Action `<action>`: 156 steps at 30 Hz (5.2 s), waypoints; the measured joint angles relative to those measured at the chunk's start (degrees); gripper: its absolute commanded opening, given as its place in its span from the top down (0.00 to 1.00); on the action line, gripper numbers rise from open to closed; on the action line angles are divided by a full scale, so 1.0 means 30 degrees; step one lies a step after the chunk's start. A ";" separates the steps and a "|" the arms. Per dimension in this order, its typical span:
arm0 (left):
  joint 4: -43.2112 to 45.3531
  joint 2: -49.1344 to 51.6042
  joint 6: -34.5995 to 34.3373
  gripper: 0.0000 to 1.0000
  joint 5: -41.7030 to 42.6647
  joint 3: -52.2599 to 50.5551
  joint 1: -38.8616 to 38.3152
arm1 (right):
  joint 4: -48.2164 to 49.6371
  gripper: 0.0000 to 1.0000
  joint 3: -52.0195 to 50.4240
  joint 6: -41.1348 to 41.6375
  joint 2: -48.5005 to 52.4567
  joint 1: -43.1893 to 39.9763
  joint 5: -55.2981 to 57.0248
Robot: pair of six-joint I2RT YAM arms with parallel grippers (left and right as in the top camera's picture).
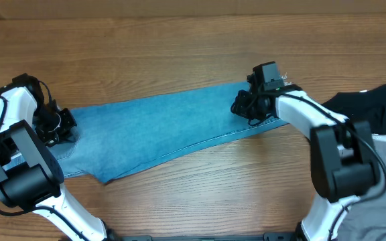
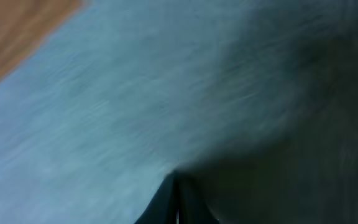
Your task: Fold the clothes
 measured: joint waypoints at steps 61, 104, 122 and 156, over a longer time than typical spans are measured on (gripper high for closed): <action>-0.4568 0.0634 0.1370 0.71 -0.0248 1.2845 -0.2900 | -0.3818 0.92 0.5217 -0.5668 0.2441 -0.9362 -0.1435; -0.5158 0.0634 0.1370 0.70 -0.0605 1.2845 -0.2900 | -0.6302 0.96 0.7650 -0.6149 0.2273 -0.8633 0.1115; -0.5158 0.0634 0.1370 0.69 -0.0605 1.2845 -0.2900 | -0.7431 0.95 0.7963 -0.6120 -0.0918 -0.8539 0.0087; -0.5727 0.0634 0.1370 0.66 -0.0240 1.2845 -0.2900 | -0.3781 0.57 0.8131 -0.5639 0.3606 -0.7774 0.4124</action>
